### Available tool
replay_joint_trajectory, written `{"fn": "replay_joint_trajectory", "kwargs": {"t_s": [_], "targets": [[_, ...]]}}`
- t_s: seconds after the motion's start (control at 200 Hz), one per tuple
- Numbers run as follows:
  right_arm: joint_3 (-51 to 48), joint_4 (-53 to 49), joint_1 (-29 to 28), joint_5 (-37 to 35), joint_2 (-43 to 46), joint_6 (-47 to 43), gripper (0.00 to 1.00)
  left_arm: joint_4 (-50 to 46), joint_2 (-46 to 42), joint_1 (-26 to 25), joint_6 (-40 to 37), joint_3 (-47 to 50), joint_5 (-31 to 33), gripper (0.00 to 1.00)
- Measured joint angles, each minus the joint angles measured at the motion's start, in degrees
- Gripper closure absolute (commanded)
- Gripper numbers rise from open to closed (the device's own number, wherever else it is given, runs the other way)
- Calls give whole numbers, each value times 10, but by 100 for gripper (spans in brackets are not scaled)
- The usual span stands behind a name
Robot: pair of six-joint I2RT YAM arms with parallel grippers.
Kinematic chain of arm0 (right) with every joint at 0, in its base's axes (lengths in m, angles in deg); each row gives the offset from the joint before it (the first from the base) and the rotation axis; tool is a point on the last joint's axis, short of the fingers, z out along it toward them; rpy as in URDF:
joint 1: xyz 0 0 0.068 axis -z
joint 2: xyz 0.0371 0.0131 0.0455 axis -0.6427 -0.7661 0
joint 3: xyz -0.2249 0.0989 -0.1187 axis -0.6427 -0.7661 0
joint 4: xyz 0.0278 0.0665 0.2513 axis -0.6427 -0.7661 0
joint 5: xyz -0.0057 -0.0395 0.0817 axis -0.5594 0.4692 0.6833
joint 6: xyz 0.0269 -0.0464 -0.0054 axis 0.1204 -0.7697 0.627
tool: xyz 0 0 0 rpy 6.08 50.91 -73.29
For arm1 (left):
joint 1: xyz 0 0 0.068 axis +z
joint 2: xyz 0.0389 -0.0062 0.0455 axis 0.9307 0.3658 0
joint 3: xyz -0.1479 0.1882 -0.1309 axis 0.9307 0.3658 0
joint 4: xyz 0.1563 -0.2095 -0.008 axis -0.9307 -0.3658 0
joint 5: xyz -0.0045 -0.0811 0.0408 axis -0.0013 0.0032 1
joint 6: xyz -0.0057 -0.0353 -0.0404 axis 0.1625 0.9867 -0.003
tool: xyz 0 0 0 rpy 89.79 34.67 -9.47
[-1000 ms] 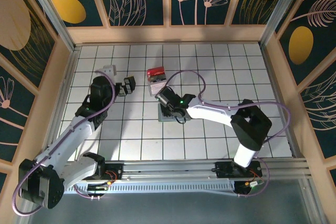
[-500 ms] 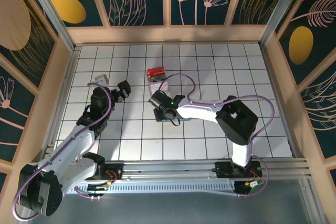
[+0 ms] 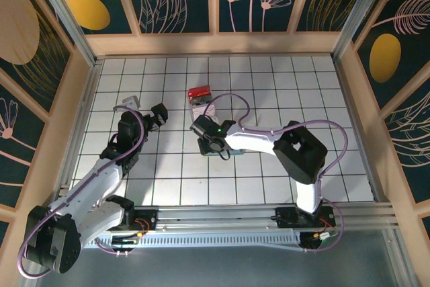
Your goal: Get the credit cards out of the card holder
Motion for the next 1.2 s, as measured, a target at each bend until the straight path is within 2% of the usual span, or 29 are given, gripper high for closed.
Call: {"fn": "replay_joint_trajectory", "kwargs": {"t_s": [0.235, 0.495, 0.761, 0.926, 1.046, 1.201], "targets": [[-11, 4, 1, 1, -4, 3, 38, 0, 0, 0, 0, 0, 0, 1], [-25, 32, 2, 15, 0, 10, 59, 1, -1, 0, -1, 0, -12, 1], [-70, 73, 6, 70, 30, 2, 62, 13, -34, -1, -14, 6, -37, 1], [-93, 77, -3, 112, 54, -18, 62, 17, -72, -24, -17, 21, -30, 1], [-98, 69, -8, 110, 60, -22, 63, 19, -83, -57, -21, 23, -2, 1], [-99, 53, -8, 83, 64, -22, 60, 32, -75, -81, -22, 23, 17, 1]]}}
